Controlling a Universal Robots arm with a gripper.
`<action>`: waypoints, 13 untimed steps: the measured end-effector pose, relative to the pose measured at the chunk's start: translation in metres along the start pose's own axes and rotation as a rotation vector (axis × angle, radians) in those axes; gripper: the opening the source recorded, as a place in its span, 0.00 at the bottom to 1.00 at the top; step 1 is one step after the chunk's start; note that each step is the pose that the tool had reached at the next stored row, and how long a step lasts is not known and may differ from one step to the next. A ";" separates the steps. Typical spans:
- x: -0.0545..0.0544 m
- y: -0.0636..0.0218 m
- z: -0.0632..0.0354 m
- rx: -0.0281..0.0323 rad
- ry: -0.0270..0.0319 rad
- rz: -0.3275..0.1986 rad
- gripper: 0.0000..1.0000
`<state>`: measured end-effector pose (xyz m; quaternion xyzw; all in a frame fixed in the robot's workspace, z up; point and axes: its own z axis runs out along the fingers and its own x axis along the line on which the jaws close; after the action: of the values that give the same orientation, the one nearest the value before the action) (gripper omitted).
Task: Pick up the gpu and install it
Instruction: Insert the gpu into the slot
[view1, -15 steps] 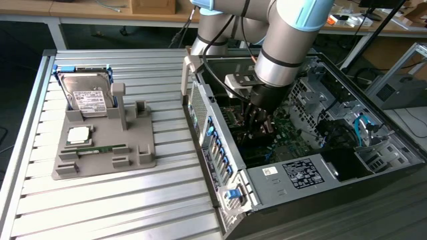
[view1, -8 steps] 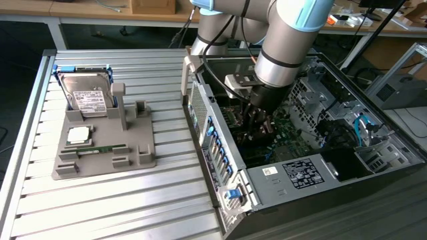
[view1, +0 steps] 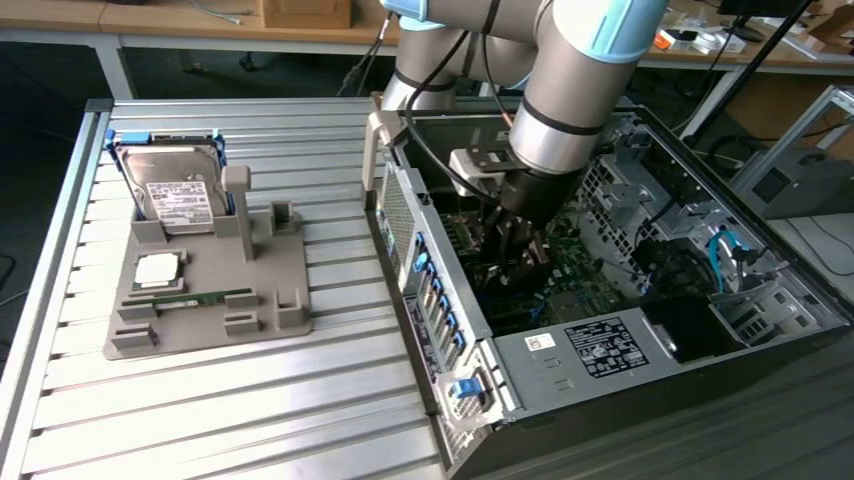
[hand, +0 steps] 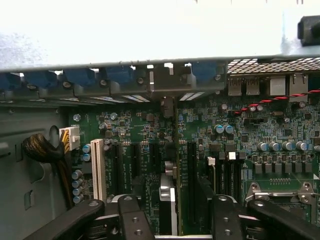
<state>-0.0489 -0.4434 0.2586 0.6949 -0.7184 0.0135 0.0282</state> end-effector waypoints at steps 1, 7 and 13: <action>0.000 0.0000 -0.0009 0.0001 -0.0003 0.000 0.53; 0.000 0.0006 -0.0273 0.0006 0.0080 0.000 0.53; 0.000 0.0008 -0.0372 0.0009 0.0115 0.000 0.38</action>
<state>-0.0489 -0.4410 0.2957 0.6948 -0.7183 0.0178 0.0320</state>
